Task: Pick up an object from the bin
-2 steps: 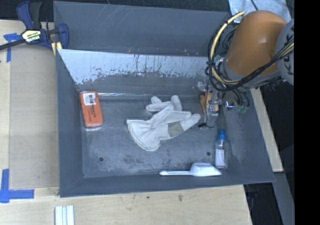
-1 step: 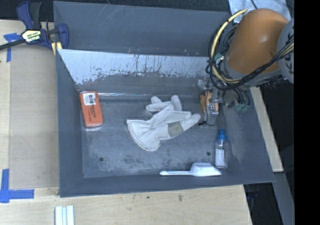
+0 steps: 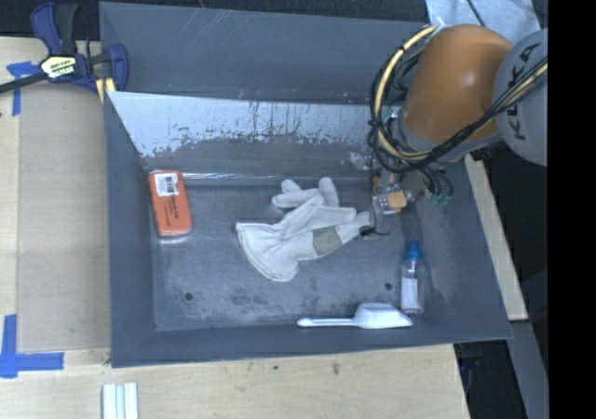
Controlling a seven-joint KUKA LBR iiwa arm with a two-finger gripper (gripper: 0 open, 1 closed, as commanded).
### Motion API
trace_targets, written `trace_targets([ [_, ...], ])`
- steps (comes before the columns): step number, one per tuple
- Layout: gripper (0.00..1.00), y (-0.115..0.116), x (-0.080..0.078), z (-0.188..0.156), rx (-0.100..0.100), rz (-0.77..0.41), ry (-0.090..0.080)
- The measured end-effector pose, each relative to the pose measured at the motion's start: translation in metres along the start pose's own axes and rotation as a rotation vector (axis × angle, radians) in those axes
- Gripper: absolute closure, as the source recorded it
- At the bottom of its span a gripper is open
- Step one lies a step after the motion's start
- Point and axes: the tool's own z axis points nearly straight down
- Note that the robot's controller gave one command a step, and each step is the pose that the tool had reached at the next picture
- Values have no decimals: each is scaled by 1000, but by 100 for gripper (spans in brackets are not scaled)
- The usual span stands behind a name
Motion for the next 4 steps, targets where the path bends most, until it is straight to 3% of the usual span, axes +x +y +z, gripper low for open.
trace_targets([
  [1,0,32,-25,22,-5,-389,7],
  [2,0,33,-33,38,-5,-315,8],
  [3,0,53,-40,83,-5,-578,6],
  [4,100,23,-32,86,-7,-380,11],
])
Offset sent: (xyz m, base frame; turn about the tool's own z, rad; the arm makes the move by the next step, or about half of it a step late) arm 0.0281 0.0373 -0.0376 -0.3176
